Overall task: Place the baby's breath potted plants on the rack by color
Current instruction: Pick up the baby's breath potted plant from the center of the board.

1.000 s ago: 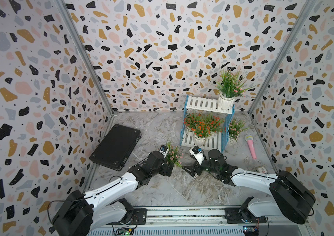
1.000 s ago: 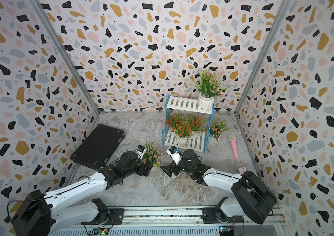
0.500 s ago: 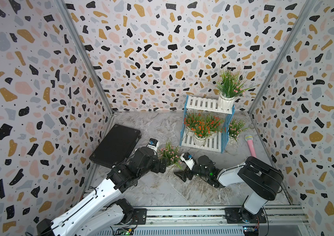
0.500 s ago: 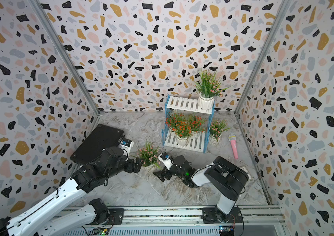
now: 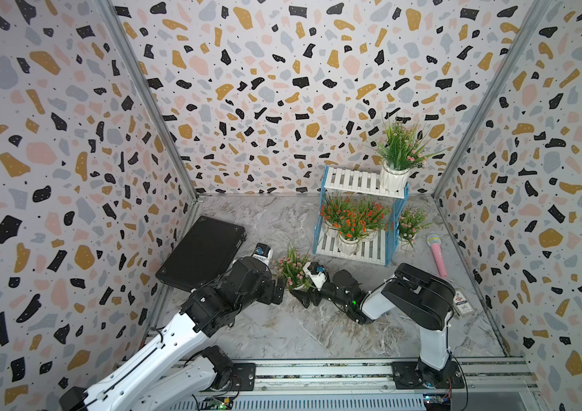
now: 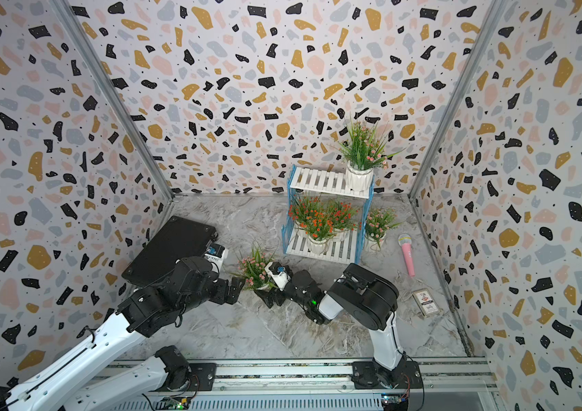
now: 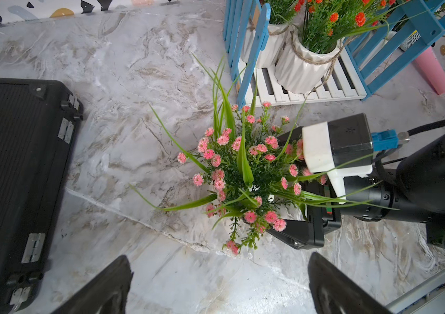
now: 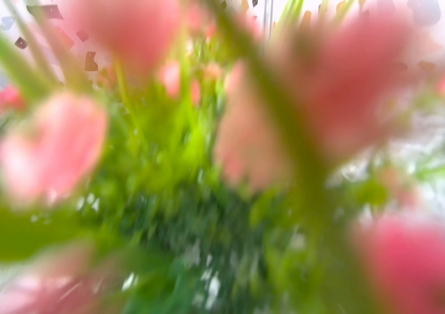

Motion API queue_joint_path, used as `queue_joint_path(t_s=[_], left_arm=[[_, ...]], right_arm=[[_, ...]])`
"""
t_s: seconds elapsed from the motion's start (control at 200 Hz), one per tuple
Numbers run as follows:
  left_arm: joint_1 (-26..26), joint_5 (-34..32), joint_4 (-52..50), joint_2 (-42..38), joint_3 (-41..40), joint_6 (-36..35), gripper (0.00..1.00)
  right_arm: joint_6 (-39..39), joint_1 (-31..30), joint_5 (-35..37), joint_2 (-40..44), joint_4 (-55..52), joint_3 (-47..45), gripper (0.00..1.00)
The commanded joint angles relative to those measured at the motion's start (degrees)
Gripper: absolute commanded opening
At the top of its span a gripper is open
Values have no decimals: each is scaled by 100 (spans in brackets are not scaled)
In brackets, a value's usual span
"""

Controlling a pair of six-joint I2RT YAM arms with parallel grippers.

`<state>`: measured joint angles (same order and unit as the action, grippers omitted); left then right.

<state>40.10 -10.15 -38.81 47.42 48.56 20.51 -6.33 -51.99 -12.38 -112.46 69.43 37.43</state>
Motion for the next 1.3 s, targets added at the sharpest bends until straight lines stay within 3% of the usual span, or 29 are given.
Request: queue_joint_path(t_s=[0.0,0.44,0.646,0.806,1.296], left_arm=[[-110,118,53,-85,142,-125,99],[-239,356,60,-164,115,-197,99],[-251,379,-51,-169,157,-115,99],[-259,308,-80,-133,211,-9,99],[-336,279,105,120,347,23,99]], right_arm=[[126,-18,51,-33,-67,338,100],[124,-13,19,-617,-500,1160,99],[137,-22,193,-435,-388,1030,74],[180,-41,369,321,-571,623,72],[279,-123,979,2945,-2988,391,70]])
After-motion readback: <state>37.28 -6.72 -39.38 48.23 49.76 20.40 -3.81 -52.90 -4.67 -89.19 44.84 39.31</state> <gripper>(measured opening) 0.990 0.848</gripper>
